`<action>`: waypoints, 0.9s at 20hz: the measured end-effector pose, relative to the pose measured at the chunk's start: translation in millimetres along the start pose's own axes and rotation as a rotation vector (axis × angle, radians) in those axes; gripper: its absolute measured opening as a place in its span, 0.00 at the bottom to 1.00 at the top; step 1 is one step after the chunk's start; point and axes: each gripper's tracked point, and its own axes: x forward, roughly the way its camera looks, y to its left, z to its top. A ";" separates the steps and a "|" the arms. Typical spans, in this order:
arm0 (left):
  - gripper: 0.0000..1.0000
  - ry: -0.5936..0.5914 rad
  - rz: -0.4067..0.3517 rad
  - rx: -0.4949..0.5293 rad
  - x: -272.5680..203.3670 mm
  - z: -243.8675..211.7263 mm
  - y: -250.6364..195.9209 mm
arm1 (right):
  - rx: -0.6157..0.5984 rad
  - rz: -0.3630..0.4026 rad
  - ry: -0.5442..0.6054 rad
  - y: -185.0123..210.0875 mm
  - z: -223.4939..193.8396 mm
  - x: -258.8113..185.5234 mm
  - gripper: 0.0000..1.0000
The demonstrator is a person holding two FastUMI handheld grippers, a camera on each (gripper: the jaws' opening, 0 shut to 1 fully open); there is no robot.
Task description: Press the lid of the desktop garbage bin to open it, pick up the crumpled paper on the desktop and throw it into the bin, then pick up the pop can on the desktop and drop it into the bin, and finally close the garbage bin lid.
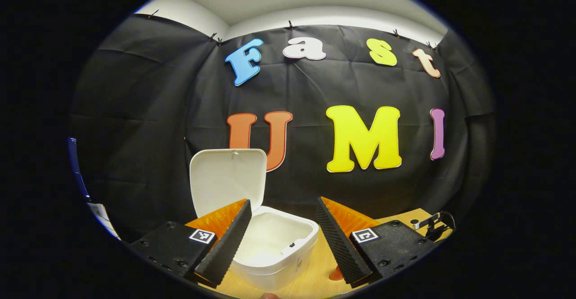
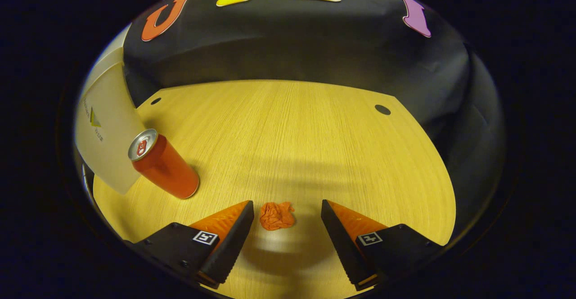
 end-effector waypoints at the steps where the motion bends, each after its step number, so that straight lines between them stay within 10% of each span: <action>1: 0.94 0.000 -0.001 0.009 -0.1 0.4 -0.5 | 0.004 0.002 0.015 0.3 -2.8 3.3 0.93; 8: 0.94 0.034 -0.044 -0.001 1.0 -4.2 -10.4 | 0.032 0.015 0.077 6.5 -16.8 15.7 0.70; 15: 0.94 0.029 -0.099 -0.011 -2.8 -2.4 -18.1 | 0.046 -0.011 0.061 -0.2 -15.9 6.0 0.24; 18: 0.94 0.038 -0.112 -0.025 -4.1 -6.7 -16.1 | 0.032 -0.016 0.047 -0.9 -15.4 -3.4 0.22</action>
